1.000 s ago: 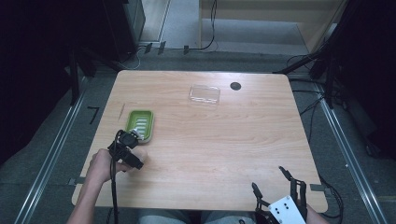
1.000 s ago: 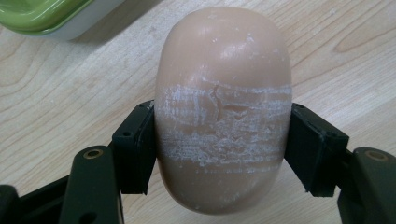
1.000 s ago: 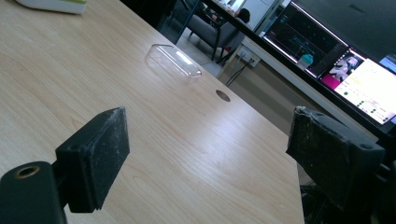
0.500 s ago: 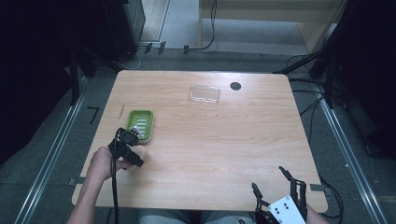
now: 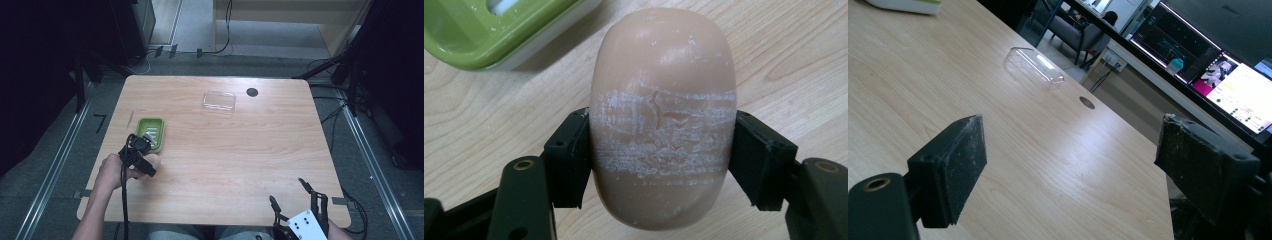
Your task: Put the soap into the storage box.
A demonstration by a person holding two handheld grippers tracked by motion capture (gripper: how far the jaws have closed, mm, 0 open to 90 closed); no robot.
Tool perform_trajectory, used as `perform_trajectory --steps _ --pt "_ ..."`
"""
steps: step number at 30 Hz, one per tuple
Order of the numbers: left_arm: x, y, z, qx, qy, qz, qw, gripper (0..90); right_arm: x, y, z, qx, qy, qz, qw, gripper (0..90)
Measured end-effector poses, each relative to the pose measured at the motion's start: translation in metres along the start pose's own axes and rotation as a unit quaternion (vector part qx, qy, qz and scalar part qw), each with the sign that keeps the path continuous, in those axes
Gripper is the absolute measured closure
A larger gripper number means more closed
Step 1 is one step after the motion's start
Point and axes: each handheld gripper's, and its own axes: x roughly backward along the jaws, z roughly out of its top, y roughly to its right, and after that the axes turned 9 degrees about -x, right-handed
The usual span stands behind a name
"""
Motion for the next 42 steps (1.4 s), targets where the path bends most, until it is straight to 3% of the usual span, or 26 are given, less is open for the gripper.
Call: perform_trajectory --steps 16,31,42 --pt "0.008 -0.007 0.016 0.009 0.011 0.001 0.9999 33.5 0.000 0.000 0.000 0.000 0.000 0.001 1.0000 13.2" --pt "0.017 -0.014 0.025 0.006 0.020 0.003 0.9998 33.5 -0.001 0.000 0.000 0.002 0.001 0.000 1.0000 13.2" --pt "0.026 -0.018 0.036 0.016 0.035 0.009 0.9992 33.6 -0.001 0.000 0.000 0.001 0.001 0.001 1.0000 13.2"
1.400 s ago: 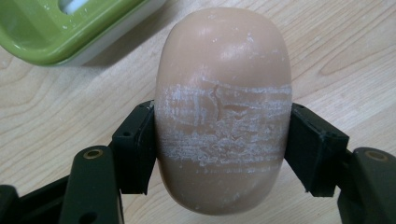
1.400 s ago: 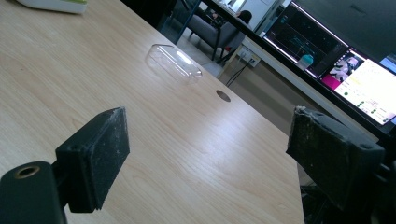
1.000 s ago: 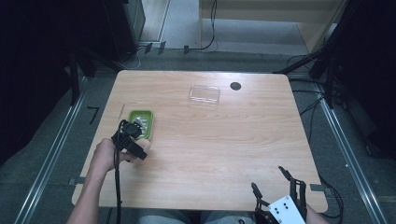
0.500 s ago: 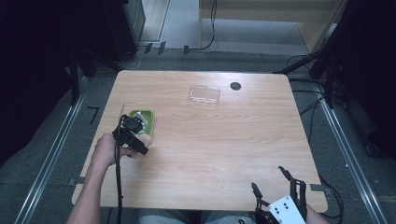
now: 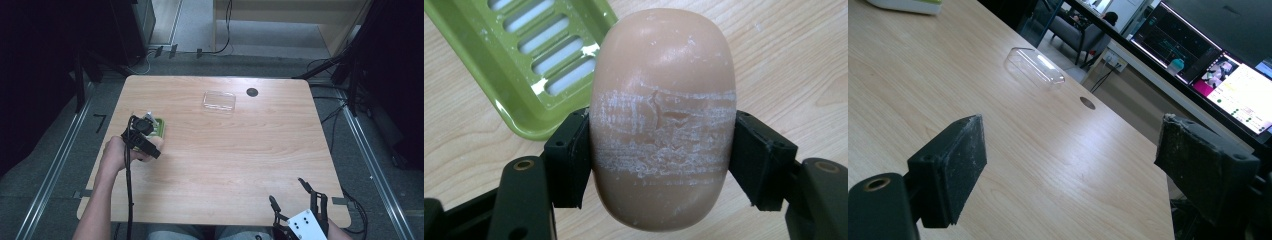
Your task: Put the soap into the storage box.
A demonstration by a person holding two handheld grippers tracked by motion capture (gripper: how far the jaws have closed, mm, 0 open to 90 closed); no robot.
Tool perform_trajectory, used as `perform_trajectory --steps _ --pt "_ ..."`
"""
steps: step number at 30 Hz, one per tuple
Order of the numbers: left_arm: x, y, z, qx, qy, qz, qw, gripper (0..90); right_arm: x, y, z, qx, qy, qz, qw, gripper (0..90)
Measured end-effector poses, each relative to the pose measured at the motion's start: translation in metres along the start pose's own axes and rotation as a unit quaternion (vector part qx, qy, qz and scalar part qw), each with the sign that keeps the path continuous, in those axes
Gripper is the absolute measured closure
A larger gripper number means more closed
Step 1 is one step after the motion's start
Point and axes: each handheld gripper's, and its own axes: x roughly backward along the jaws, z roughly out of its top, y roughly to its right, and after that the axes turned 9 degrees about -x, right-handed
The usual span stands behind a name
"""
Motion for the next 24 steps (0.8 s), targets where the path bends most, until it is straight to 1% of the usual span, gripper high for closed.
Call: perform_trajectory --steps 3,7,8,13,17,24 --pt "-0.001 0.000 0.003 0.005 -0.001 0.003 1.0000 33.6 0.000 0.000 0.000 0.000 -0.001 0.000 1.0000 13.2" --pt "-0.004 -0.003 0.006 0.021 -0.001 0.006 0.9998 33.6 0.000 0.000 0.000 0.000 -0.001 0.000 1.0000 13.2" --pt "-0.004 -0.004 0.007 0.022 -0.002 0.006 0.9997 33.6 0.000 0.000 0.000 0.000 -0.001 0.000 1.0000 13.2" --pt "-0.003 -0.008 0.010 0.034 0.005 0.008 0.9994 33.6 0.000 0.000 0.000 0.000 -0.001 0.000 1.0000 13.2" --pt "-0.002 -0.012 0.013 0.049 0.015 0.011 0.9986 33.6 0.000 0.000 0.000 -0.001 -0.001 0.000 1.0000 13.2" --pt "-0.004 -0.019 0.018 0.067 0.015 0.017 0.9975 33.6 0.000 0.000 0.000 -0.001 -0.001 -0.001 1.0000 13.2"
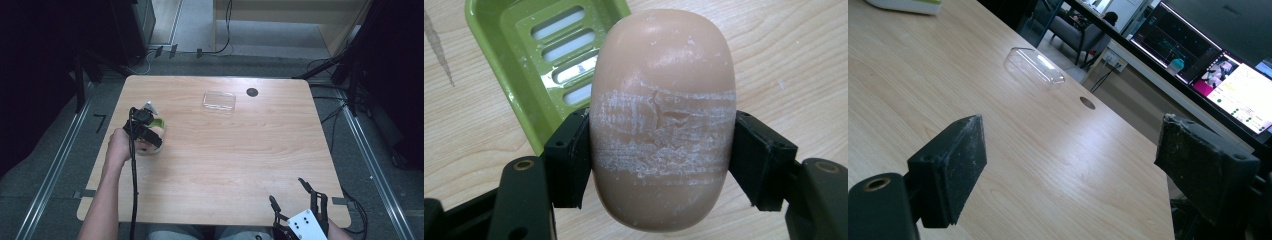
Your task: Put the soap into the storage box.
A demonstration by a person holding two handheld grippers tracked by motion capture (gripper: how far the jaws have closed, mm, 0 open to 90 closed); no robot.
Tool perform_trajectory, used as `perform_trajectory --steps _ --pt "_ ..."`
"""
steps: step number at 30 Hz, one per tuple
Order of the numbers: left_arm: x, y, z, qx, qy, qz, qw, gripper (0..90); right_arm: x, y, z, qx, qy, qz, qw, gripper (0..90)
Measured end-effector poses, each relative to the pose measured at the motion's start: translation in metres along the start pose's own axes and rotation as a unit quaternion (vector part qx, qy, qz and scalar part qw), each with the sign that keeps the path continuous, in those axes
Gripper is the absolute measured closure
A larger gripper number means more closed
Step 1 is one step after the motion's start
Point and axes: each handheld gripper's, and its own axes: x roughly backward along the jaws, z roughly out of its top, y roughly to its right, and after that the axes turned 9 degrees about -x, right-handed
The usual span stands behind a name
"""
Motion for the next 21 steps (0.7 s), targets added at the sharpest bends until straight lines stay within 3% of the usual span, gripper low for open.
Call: perform_trajectory --steps 8,16,21 --pt "-0.003 -0.013 0.005 0.030 0.002 0.005 0.9995 33.6 0.000 0.000 0.000 0.000 0.000 0.000 1.0000 13.2" --pt "-0.009 -0.025 0.007 0.045 0.005 0.000 0.9990 33.5 0.000 0.000 0.000 0.000 -0.001 0.000 1.0000 13.2" --pt "-0.014 -0.029 0.010 0.060 0.006 0.008 0.9981 33.5 0.000 0.000 0.000 0.002 0.000 0.001 1.0000 13.2"
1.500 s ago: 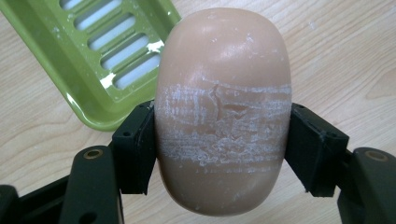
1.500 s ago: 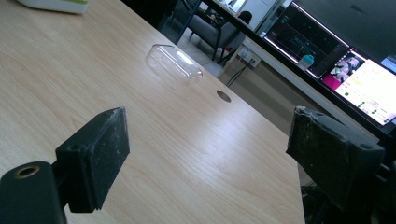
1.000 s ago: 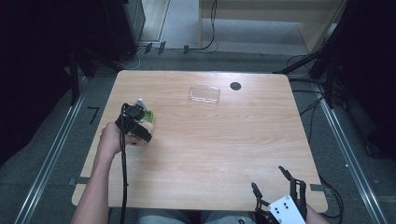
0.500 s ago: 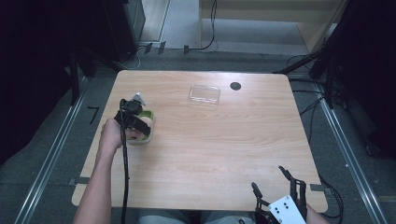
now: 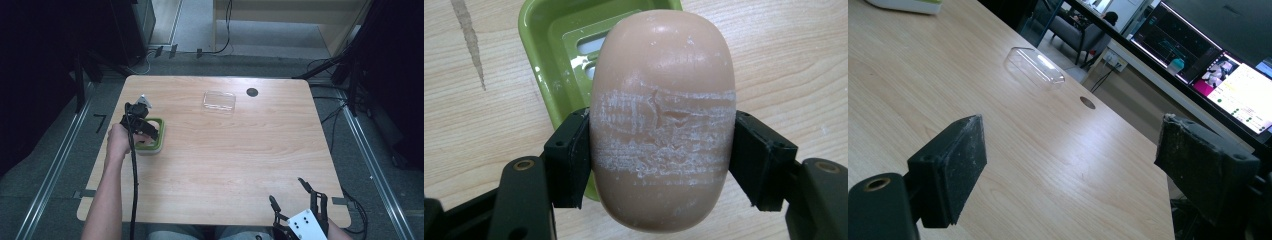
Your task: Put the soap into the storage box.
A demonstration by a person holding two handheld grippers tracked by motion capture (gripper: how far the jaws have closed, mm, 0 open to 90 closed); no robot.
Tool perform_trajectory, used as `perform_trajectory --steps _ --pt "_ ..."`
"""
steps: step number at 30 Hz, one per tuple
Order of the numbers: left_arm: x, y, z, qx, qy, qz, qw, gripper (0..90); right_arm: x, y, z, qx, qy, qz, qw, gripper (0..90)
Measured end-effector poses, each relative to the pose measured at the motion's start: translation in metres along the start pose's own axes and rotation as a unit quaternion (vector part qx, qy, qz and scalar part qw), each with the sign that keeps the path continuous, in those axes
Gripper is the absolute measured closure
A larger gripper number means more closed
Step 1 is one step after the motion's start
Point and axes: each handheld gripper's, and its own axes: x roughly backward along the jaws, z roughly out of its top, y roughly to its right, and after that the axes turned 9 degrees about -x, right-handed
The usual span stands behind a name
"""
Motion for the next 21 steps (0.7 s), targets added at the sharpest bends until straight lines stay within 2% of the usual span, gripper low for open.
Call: perform_trajectory --steps 14,21 --pt "-0.019 -0.005 0.007 0.026 -0.004 0.018 0.9995 33.5 0.000 0.000 0.000 -0.001 -0.001 0.000 1.0000 13.2" --pt "-0.023 -0.008 0.007 0.032 0.001 0.016 0.9994 33.4 0.000 0.001 -0.001 -0.001 -0.001 -0.001 1.0000 13.2"
